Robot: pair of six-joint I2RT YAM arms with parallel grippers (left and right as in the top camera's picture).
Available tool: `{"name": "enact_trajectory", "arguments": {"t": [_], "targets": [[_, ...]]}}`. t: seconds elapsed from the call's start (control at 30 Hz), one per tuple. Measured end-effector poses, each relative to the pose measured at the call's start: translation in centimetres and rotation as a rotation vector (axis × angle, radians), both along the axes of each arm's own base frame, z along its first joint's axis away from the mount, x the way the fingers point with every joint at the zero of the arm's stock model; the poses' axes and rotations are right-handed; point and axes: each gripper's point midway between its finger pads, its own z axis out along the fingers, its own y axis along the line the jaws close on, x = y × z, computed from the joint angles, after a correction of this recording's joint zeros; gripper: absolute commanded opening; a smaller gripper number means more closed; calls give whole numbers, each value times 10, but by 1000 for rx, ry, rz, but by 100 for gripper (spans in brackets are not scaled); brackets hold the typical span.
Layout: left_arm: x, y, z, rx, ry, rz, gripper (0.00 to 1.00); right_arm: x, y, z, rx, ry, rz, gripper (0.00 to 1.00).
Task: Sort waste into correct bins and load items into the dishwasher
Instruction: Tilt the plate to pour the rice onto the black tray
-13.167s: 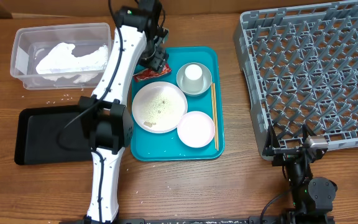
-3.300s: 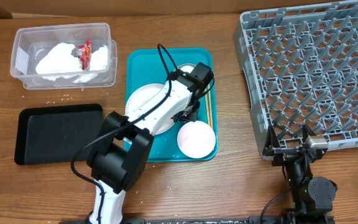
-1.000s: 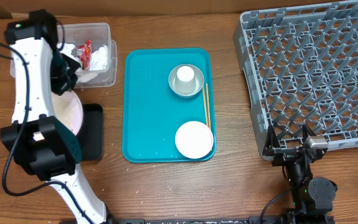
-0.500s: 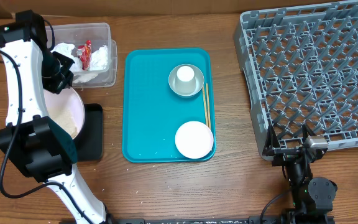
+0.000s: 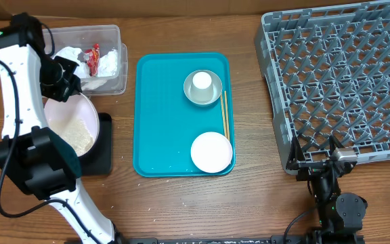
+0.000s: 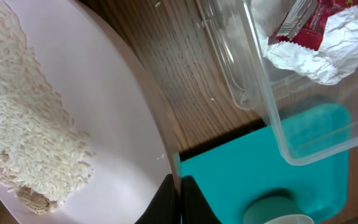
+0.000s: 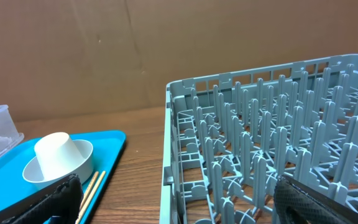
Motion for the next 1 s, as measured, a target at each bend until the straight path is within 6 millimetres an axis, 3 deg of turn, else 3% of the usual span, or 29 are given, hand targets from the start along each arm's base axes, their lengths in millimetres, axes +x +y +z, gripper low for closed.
{"name": "enact_trajectory", "arguments": {"t": [0.7,1.0], "targets": [[-6,14,12,-208,-97,7,4,0,0,0,0,0,0,100],[-1,6,19,-273,-164,-69,4,0,0,0,0,0,0,100]]}}
